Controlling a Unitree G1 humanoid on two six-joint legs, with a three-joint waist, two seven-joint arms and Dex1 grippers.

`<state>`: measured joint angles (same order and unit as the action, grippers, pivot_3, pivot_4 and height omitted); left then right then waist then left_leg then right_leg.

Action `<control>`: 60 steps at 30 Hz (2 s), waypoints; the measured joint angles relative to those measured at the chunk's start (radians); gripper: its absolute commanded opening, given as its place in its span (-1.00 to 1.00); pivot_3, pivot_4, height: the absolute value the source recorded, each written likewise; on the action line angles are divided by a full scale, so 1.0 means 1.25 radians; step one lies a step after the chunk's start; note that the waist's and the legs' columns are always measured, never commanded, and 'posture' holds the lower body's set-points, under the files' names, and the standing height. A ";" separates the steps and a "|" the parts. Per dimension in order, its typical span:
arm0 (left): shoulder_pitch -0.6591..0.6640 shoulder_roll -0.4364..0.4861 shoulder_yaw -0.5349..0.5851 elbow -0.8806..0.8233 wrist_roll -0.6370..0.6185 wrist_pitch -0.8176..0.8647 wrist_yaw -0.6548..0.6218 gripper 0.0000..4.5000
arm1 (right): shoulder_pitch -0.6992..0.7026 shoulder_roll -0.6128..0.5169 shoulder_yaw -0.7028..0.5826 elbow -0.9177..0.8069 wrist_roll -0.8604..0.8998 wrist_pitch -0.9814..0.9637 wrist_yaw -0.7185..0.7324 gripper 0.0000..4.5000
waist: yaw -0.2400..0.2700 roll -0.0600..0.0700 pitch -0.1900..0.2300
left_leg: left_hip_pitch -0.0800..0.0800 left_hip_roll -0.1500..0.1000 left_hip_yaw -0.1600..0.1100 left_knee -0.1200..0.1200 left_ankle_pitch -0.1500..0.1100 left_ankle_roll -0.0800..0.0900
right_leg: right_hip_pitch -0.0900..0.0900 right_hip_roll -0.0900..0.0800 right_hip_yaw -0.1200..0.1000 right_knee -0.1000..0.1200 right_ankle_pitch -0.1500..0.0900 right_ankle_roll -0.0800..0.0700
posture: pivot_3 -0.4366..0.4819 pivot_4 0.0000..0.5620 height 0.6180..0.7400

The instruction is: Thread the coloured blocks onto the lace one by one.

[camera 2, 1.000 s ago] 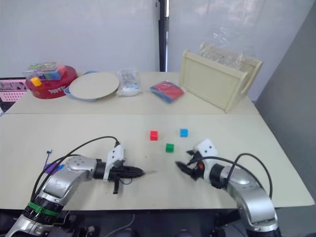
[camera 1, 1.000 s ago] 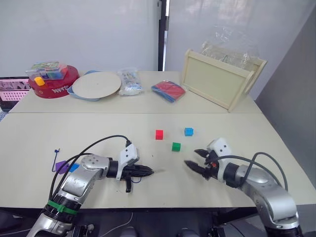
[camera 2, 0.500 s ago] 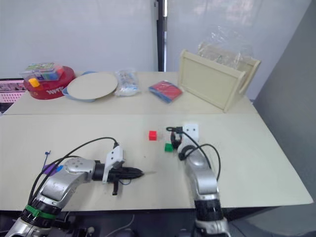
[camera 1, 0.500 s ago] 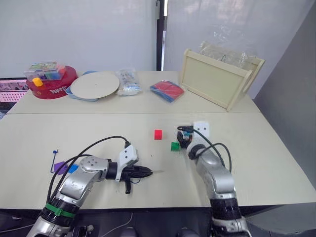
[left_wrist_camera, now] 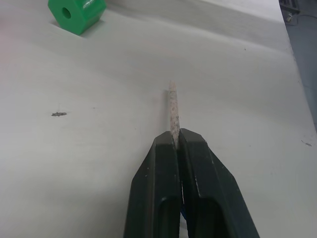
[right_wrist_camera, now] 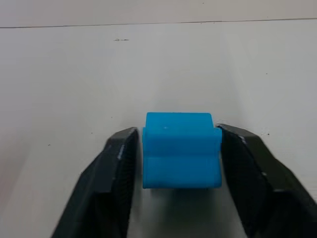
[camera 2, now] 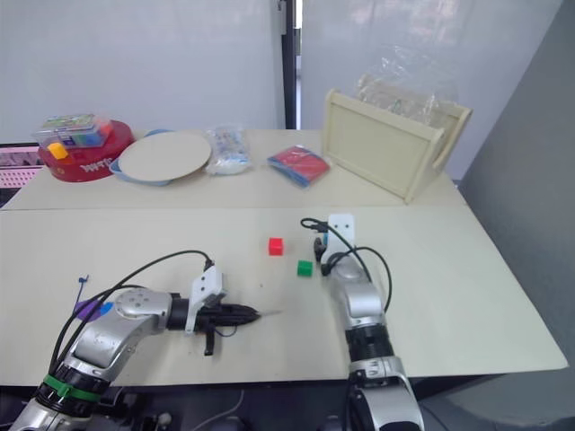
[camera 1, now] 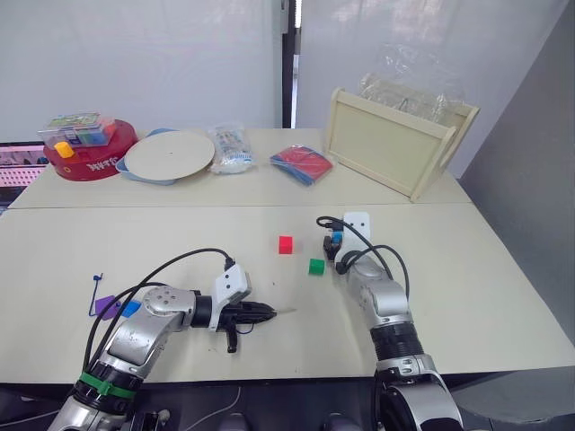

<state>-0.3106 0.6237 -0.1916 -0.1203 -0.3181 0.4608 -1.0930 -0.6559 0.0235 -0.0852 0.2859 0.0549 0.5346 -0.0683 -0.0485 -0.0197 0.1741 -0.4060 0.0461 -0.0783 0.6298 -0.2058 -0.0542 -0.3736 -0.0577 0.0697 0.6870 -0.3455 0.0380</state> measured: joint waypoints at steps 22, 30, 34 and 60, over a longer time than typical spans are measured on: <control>-0.025 -0.025 -0.018 0.026 0.002 -0.018 -0.009 -1.00 | 0.372 -0.094 0.151 -0.820 0.043 0.227 0.071 -0.47 | 0.000 0.000 0.000 | -0.001 0.000 0.000 -0.001 0.000 0.000 | -0.001 0.000 0.000 0.000 0.000 0.000 | -0.05 -0.47 1.00; -0.035 -0.032 -0.021 0.050 0.005 -0.026 -0.015 -1.00 | 0.573 -0.193 0.250 -0.869 0.081 0.268 0.160 -0.47 | 0.005 0.000 0.000 | 0.000 0.000 -0.001 0.000 0.000 0.000 | 0.001 0.000 0.000 -0.002 0.000 0.000 | -0.05 -0.47 1.00; -0.040 -0.037 -0.022 0.051 0.005 -0.034 -0.016 -1.00 | 0.596 -0.165 0.287 -0.787 0.083 0.243 0.162 -0.47 | 0.001 0.000 0.000 | 0.001 0.000 -0.001 -0.001 0.000 0.000 | 0.001 0.000 0.000 -0.002 0.000 0.000 | -0.05 -0.47 1.00; -0.035 -0.015 -0.022 0.013 0.002 0.001 -0.027 -1.00 | 0.235 -0.568 0.193 -0.580 0.322 0.181 0.747 0.99 | 0.005 0.000 0.000 | 0.000 0.000 -0.001 0.001 0.000 0.001 | 0.003 0.000 -0.001 -0.003 0.000 0.000 | -0.05 -0.47 1.00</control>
<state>-0.3542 0.6053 -0.2187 -0.1036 -0.3162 0.4626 -1.1274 -0.3627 -0.6860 0.1557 -0.4390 0.4571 0.7613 0.8661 -0.0425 -0.0197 0.1742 -0.4058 0.0457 -0.0792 0.6315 -0.2064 -0.0531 -0.3701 -0.0573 0.0687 0.6828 -0.3456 0.0382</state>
